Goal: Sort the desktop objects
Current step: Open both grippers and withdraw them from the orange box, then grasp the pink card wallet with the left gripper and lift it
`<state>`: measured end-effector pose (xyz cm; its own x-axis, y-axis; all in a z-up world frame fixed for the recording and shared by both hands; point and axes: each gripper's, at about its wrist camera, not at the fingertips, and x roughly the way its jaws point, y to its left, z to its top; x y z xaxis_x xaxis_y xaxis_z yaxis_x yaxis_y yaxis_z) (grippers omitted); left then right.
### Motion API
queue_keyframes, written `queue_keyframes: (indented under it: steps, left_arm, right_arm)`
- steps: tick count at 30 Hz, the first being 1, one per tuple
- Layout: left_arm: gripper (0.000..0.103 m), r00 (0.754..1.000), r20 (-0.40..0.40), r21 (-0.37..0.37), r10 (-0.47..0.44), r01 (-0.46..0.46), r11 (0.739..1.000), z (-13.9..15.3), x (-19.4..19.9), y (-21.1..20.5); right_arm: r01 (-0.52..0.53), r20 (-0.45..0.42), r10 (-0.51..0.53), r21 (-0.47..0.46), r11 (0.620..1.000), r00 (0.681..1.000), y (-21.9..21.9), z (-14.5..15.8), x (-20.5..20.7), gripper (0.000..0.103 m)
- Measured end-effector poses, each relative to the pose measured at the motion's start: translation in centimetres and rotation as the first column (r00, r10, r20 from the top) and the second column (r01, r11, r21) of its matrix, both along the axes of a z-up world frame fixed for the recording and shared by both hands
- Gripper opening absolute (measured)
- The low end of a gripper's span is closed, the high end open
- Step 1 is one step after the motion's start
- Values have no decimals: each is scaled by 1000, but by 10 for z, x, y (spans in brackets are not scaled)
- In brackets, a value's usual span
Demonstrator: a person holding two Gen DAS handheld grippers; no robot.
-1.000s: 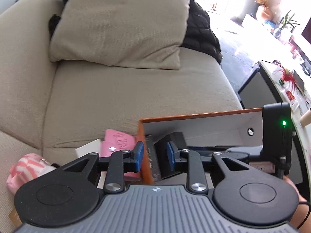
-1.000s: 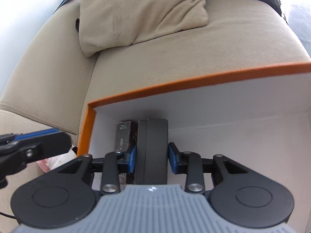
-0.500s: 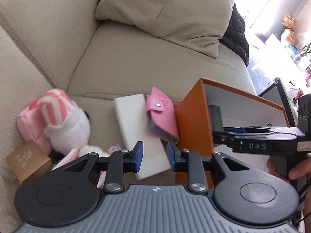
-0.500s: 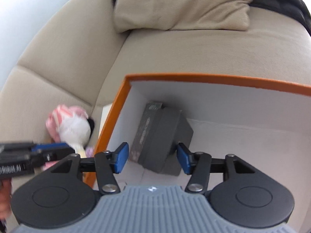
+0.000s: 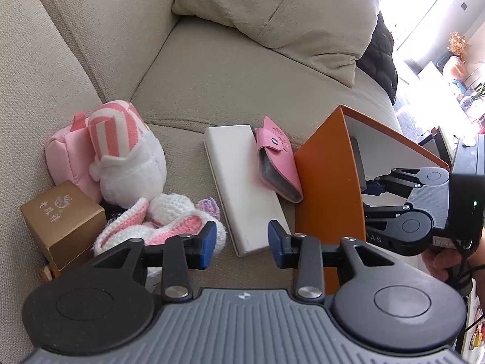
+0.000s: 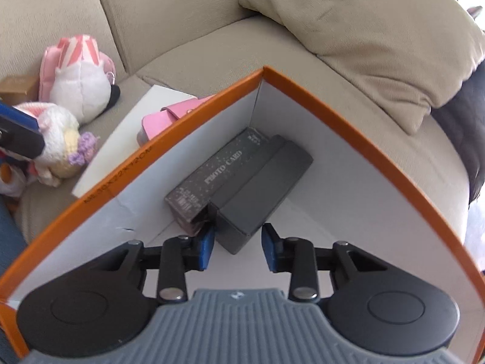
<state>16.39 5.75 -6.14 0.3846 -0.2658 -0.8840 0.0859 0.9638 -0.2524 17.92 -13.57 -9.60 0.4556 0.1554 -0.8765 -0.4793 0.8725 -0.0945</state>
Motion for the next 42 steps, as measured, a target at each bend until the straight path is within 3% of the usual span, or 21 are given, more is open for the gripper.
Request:
queue_keyframes:
  steps: [9,13,20,25,29,33,38,42]
  left_arm:
    - [48,1000,10,14,-9,9,1000,7,-1,10]
    - [48,999,47,5,10,-10,1000,27,-4,26]
    - [48,995,89,37,53,-57,998,54,-9,55]
    - [48,995,94,27,44,-46,999,57,-5,61]
    - [48,997,75,-19,10,-9,1000,50,12,53]
    - [48,997,54,-6,-60,61,998,36,37,30]
    - [52,993,0,-66,-119,119,991,6,76,10]
    - [53,992,-60,-130,-110,101,986,-28,103,0]
  right_arm:
    - [8,-4,-8,-47,999,1000,2,8,-11,42]
    - [25,12,-25,-23,999,1000,-1,35,-26,42]
    - [-34,60,30,62,997,998,26,87,-48,40]
    - [-90,25,88,82,993,996,63,98,-41,39]
    - [-112,-13,112,-9,994,994,92,86,-24,37]
    - [-133,-67,130,-42,990,989,101,73,1,17]
    - [-162,-93,150,-137,977,984,100,58,46,13]
    - [-217,-129,194,-195,956,973,93,47,78,13]
